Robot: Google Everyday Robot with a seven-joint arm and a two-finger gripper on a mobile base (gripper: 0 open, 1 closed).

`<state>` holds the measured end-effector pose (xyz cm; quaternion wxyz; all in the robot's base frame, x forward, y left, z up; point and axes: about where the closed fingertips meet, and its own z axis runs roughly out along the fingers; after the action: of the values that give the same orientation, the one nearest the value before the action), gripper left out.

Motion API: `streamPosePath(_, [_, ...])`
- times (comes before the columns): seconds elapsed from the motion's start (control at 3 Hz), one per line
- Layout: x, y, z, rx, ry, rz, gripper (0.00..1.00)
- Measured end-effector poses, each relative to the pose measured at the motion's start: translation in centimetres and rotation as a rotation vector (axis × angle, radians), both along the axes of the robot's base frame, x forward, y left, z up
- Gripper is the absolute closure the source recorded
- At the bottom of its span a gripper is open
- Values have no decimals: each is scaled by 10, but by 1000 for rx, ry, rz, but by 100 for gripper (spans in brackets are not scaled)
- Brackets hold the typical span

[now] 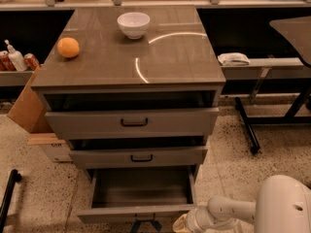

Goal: Close bottom drawer

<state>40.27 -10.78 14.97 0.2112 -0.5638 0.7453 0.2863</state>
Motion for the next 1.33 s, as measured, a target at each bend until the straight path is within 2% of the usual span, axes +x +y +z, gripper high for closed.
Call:
streamPosePath(0.33, [36,-2,-8,-9,-59,-22,100])
streamPosePath(0.67, [41,-2,-9,-10,-67,-25,100])
streamPosePath(1.0, [64,-2,-15,-17,-90,-33,100])
streamPosePath(1.33, [97,-2,-25,-25,-118,-45,100])
